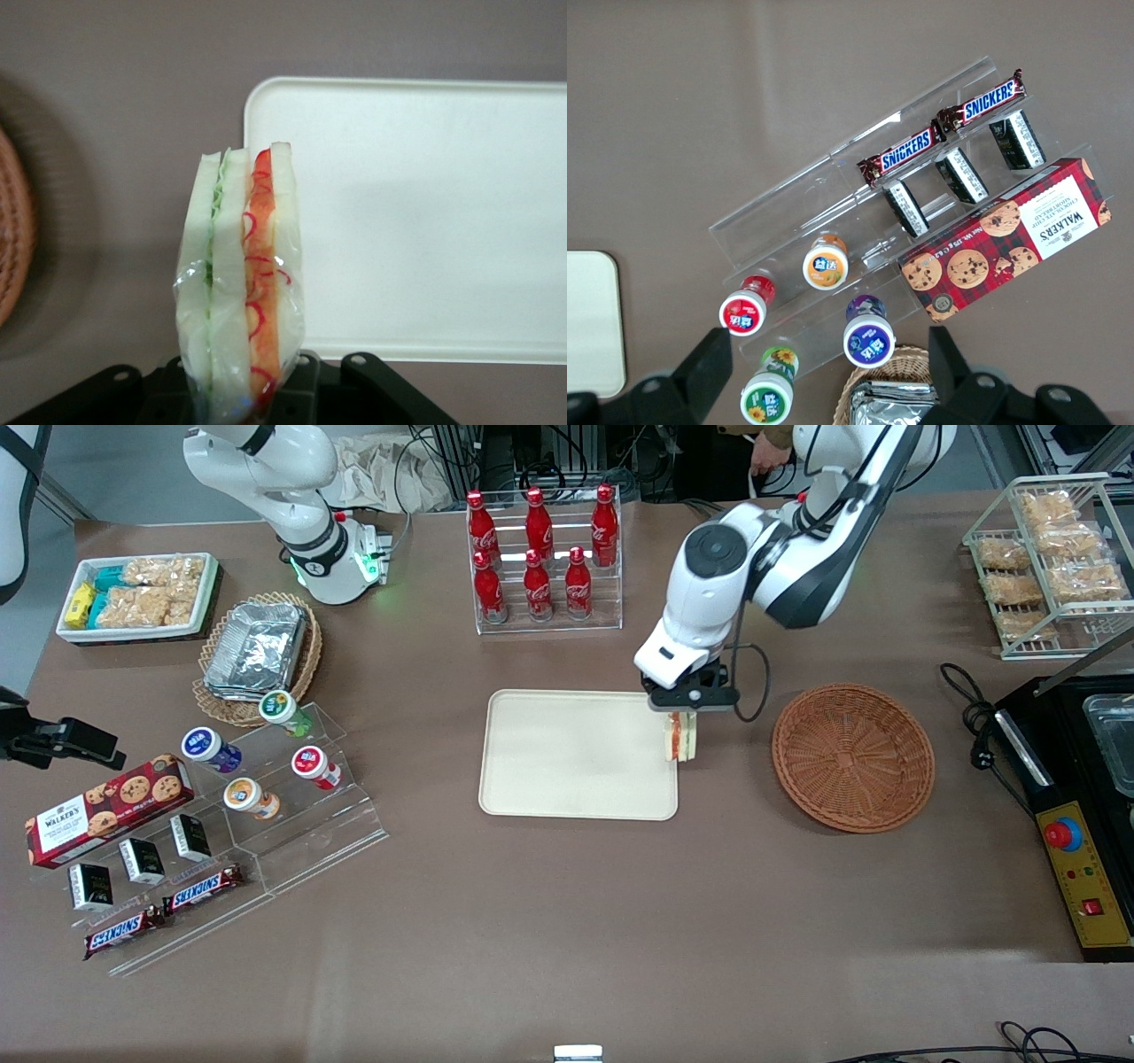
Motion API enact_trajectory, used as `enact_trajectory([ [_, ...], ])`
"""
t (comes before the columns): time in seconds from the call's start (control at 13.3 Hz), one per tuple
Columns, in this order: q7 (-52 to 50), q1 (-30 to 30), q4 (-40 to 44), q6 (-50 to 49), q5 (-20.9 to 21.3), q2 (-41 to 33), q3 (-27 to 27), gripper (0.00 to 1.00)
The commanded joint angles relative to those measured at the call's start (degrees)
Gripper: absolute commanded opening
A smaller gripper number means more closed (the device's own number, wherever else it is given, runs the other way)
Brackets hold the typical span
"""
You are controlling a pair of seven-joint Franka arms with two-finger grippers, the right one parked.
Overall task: Place sandwich from basket to tray
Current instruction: 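Lower the sandwich onto the cream tray with the left gripper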
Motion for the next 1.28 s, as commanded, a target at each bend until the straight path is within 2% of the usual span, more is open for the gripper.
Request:
enact_trajectory([
  [0.0,-5.66,-1.14,0.83,3.84,7.93,6.5,-1.46,0.0],
  [0.3,-16.57,-2.56,1.35,7.1,22.17,15.47,-1.46,0.0],
  [0.45,-18.7,-2.47,1.53,7.72,26.32,17.58,-1.46,0.0],
  [0.53,-18.88,-2.56,2.14,7.72,26.51,18.12,-1.46,0.0],
  [0.6,-18.88,-2.56,2.41,7.72,26.6,18.3,-1.46,0.1],
  [0.68,-18.45,-2.56,2.59,7.63,26.6,18.38,-1.46,0.93],
  [0.75,-18.36,-2.47,2.59,7.63,26.6,18.38,-1.46,1.0],
  [1.2,-17.74,-1.95,6.53,3.07,25.72,15.93,-1.55,1.0],
])
